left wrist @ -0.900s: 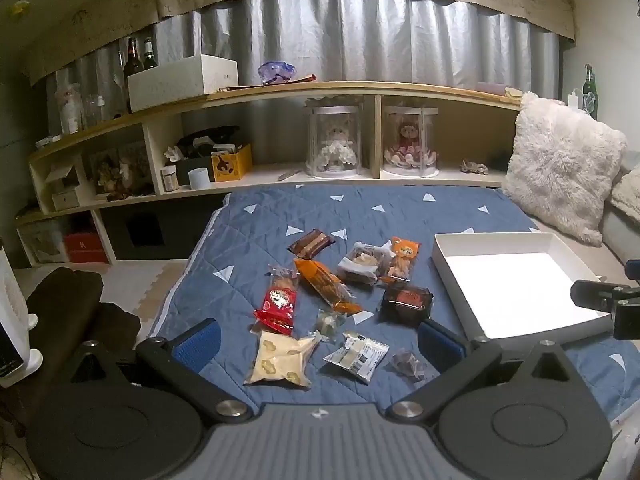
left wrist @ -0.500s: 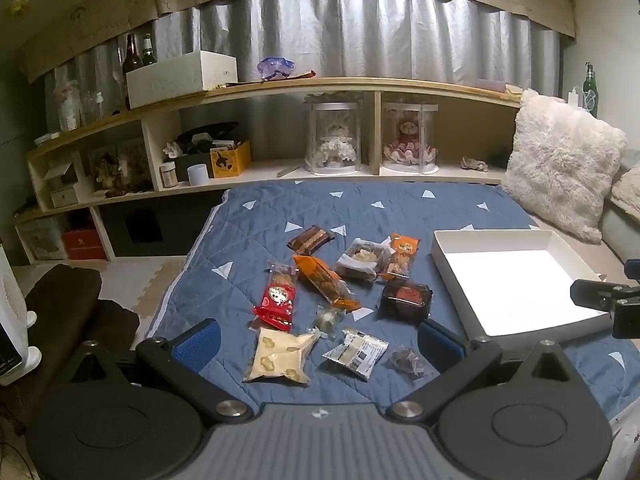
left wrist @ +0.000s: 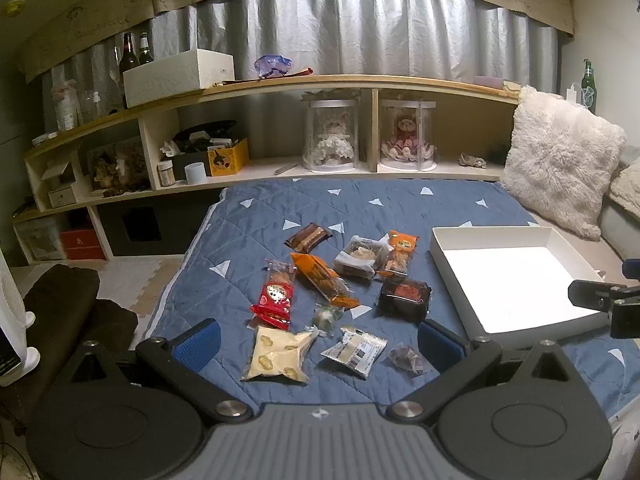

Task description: Organize snacks

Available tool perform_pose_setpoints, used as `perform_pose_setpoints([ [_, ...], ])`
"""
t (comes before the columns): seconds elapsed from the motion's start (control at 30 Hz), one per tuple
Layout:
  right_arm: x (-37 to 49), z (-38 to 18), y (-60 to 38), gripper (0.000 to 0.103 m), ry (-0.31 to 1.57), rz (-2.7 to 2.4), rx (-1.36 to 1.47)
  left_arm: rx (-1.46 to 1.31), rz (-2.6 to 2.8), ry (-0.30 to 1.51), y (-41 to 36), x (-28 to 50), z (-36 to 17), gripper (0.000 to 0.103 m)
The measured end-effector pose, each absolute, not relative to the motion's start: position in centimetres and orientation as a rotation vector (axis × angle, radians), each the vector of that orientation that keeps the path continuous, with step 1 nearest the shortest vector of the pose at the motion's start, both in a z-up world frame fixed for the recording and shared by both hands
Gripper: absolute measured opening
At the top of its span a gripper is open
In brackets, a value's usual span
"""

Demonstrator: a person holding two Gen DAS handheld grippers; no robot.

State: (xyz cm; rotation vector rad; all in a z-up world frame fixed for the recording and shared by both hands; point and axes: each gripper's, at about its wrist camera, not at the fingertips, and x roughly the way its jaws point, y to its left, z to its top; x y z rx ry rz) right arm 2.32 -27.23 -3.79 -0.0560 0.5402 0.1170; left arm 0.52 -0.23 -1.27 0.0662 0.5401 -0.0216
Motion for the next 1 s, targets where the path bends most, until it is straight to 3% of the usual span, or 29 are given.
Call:
perform_pose_setpoints([
  [1.0,2.30,-3.85,-27.19,0.102,0.553,0.118,-0.060,0.067,-0.022,0.545,-0.38,0.58,-1.11,0.103],
])
